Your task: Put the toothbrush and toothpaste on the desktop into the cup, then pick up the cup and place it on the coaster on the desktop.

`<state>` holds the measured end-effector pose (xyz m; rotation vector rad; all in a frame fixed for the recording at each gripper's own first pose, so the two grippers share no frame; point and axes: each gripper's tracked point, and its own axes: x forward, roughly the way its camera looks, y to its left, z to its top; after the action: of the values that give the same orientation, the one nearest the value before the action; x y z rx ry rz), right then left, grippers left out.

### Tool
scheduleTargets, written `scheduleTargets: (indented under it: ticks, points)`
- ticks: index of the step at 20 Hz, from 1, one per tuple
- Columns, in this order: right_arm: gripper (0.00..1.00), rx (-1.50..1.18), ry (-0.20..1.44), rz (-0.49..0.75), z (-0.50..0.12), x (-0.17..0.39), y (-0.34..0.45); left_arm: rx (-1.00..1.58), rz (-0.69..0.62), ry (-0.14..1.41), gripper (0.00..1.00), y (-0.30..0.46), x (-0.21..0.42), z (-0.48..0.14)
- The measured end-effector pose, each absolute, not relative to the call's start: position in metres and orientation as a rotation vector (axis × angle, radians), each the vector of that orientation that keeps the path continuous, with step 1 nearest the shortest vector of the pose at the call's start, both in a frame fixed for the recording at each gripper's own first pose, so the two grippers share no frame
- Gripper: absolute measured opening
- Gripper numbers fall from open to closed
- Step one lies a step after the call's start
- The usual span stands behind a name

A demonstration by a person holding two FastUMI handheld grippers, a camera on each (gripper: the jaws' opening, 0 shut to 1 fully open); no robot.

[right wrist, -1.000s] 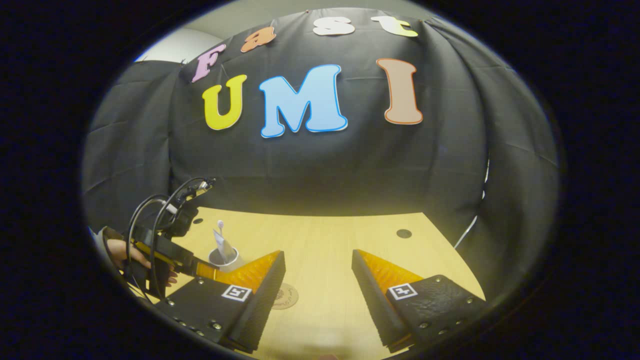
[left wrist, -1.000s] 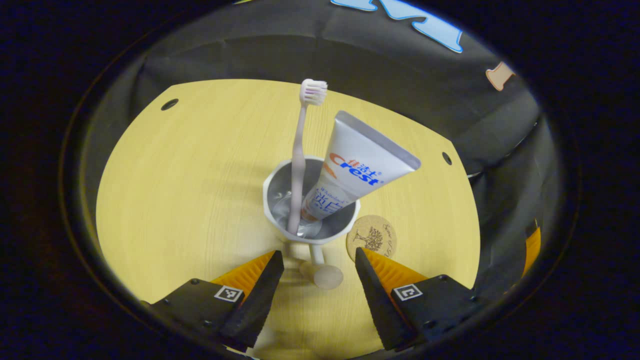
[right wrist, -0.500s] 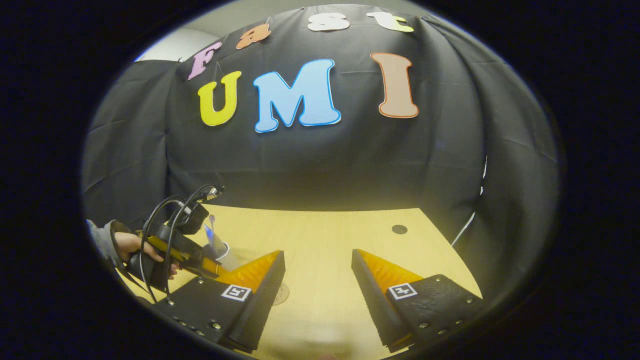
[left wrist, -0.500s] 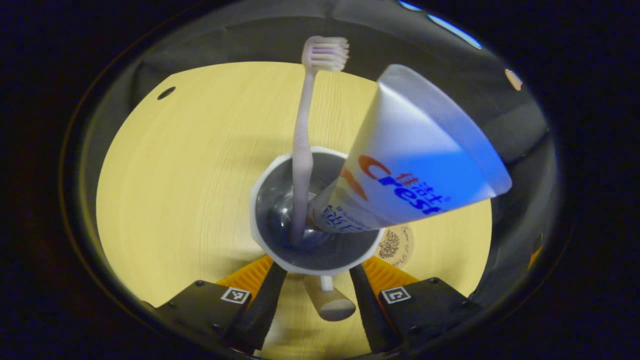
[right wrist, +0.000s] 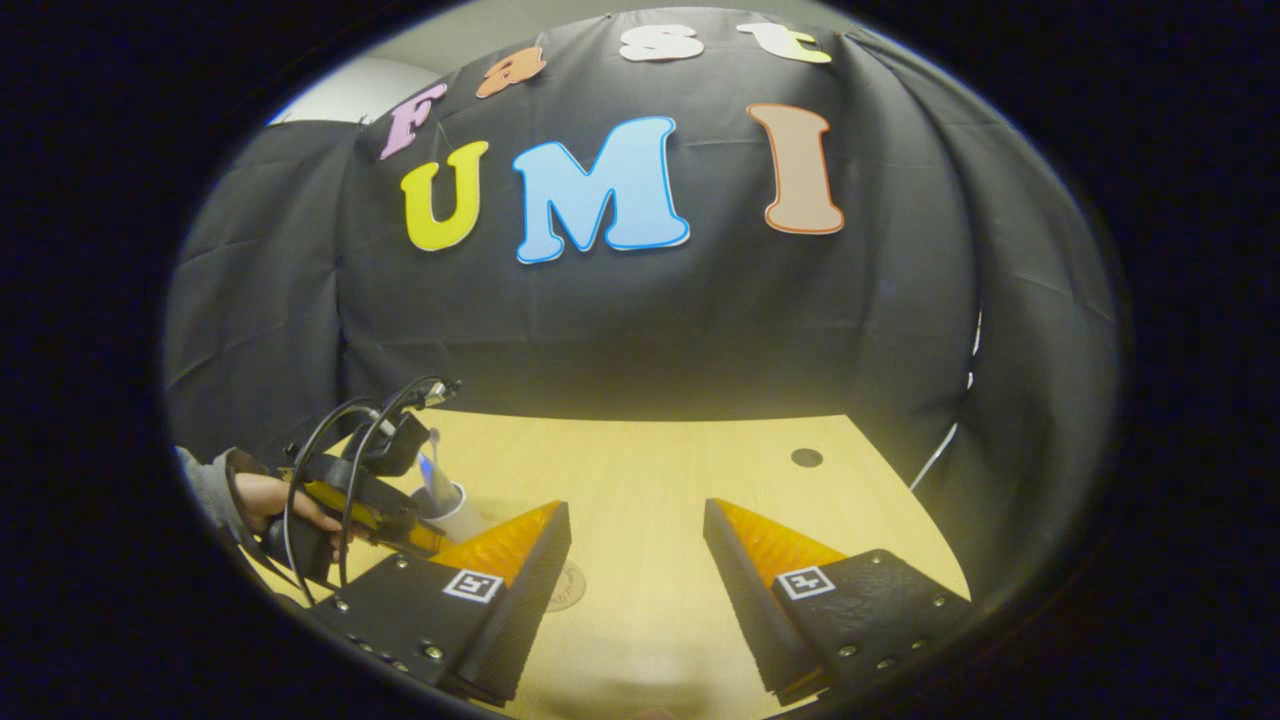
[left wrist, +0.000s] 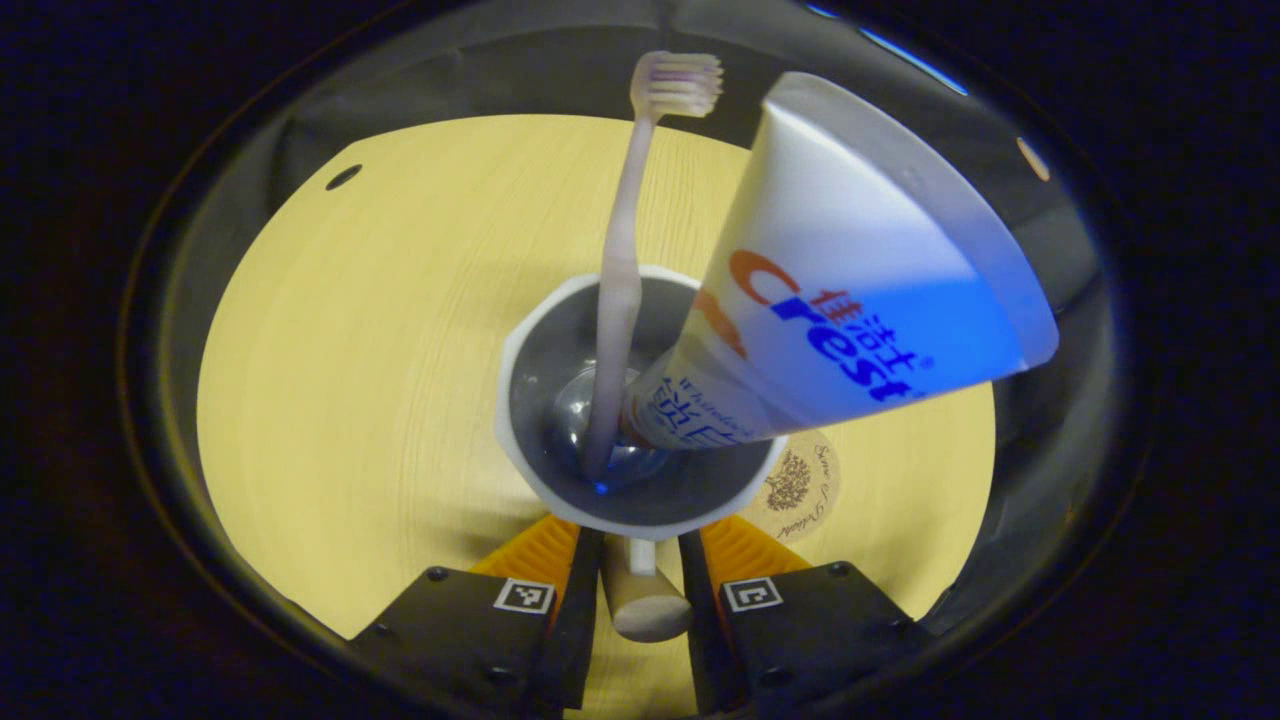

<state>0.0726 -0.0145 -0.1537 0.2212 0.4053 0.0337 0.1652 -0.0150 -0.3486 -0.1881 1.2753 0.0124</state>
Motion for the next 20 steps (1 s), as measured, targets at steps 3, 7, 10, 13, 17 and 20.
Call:
scheduleTargets:
  ticks: [3, 7, 10, 13, 17, 20]
  points:
    - [0.84, 0.219, 0.404, 0.033, -0.153, 0.071, -0.013, -0.106, 0.008, 1.258, 0.36, -0.009, 0.165, -0.351]
    - [0.84, 0.227, 0.403, 0.029, -0.152, 0.069, -0.012, -0.057, -0.009, 1.213, 0.34, -0.013, 0.165, -0.352]
    - [0.84, 0.225, 0.402, 0.026, -0.150, 0.066, -0.012, -0.049, -0.009, 1.189, 0.34, -0.013, 0.164, -0.351]
    - [0.84, 0.221, 0.399, 0.021, -0.149, 0.064, -0.013, -0.038, -0.024, 1.168, 0.35, -0.020, 0.161, -0.346]
    - [0.84, 0.227, 0.393, 0.016, -0.146, 0.062, -0.013, 0.004, -0.061, 1.136, 0.34, -0.034, 0.160, -0.332]
    - [0.84, 0.229, 0.386, 0.013, -0.145, 0.062, -0.013, 0.015, -0.104, 1.130, 0.34, -0.050, 0.158, -0.322]
